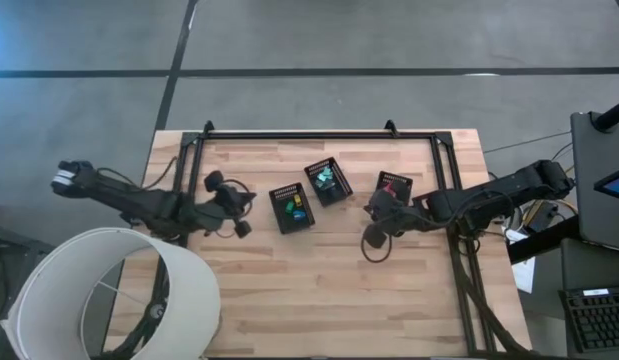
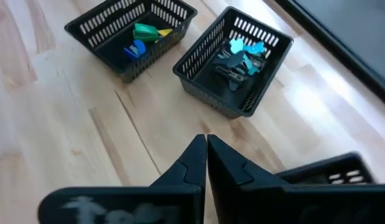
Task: Pick and place Stapler, Stapler remover, tape
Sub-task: Return to Home Position
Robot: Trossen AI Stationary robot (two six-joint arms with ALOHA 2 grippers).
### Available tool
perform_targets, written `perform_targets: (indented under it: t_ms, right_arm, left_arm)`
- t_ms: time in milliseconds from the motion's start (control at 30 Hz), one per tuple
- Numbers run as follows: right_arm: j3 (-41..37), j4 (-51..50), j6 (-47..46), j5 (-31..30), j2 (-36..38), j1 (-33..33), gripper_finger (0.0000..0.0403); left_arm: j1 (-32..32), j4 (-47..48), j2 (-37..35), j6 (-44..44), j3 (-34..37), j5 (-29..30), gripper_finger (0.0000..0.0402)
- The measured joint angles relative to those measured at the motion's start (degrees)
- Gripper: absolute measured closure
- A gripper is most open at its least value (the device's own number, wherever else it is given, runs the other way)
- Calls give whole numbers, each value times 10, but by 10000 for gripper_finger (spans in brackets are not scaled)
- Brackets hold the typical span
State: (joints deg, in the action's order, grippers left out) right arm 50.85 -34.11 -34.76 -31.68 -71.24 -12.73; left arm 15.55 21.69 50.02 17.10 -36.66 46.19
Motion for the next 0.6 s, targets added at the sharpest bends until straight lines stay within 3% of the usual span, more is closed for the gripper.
perform_targets:
  t_ms: [400, 600]
  right_arm:
    - [-3, 16, 73, 5, 15, -26, 394]
    - [-50, 133, 220, 9, 15, -63, 394]
  left_arm:
    - [0, -20, -121, -7, 83, 4, 396]
    - [0, -52, -178, -15, 105, -12, 392]
